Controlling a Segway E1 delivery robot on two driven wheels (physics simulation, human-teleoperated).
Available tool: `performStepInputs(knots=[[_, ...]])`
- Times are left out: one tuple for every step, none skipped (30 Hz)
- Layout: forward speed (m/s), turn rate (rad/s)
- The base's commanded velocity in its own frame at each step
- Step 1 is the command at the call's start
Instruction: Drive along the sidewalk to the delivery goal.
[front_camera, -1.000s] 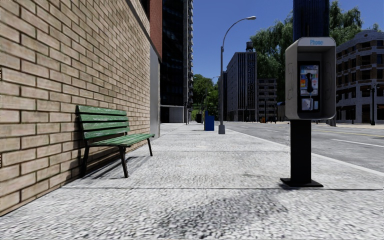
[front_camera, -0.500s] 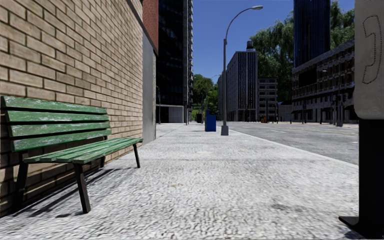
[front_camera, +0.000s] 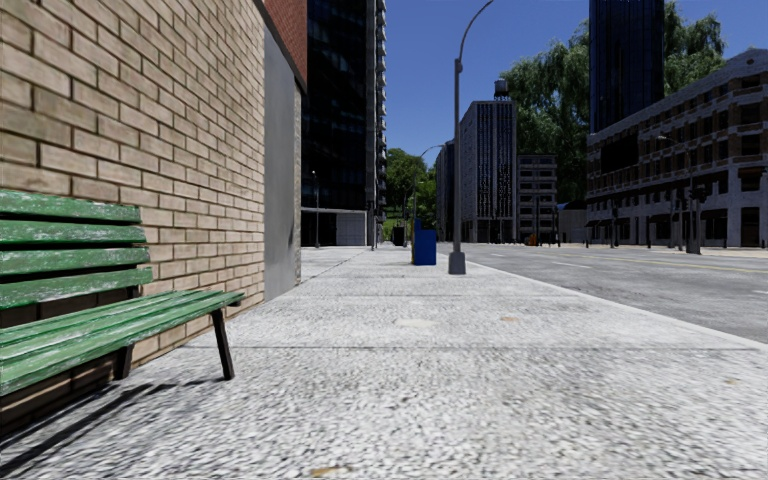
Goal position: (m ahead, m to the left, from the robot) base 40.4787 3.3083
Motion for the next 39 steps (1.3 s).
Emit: performStepInputs(knots=[[2.0,0.0],[2.0,0.0],[2.0,0.0],[2.0,0.0],[2.0,0.0],[2.0,0.0],[2.0,0.0],[2.0,0.0],[2.0,0.0],[2.0,0.0],[2.0,0.0],[2.0,0.0],[2.0,0.0],[2.0,0.0],[2.0,0.0],[2.0,0.0],[2.0,0.0],[2.0,0.0],[2.0,0.0],[2.0,0.0],[2.0,0.0],[2.0,0.0],[2.0,0.0],[2.0,0.0],[2.0,0.0],[2.0,0.0],[2.0,0.0],[2.0,0.0],[2.0,0.0],[2.0,0.0],[2.0,0.0],[2.0,0.0],[2.0,0.0],[2.0,0.0],[2.0,0.0],[2.0,0.0],[2.0,0.0],[2.0,0.0],[2.0,0.0]])
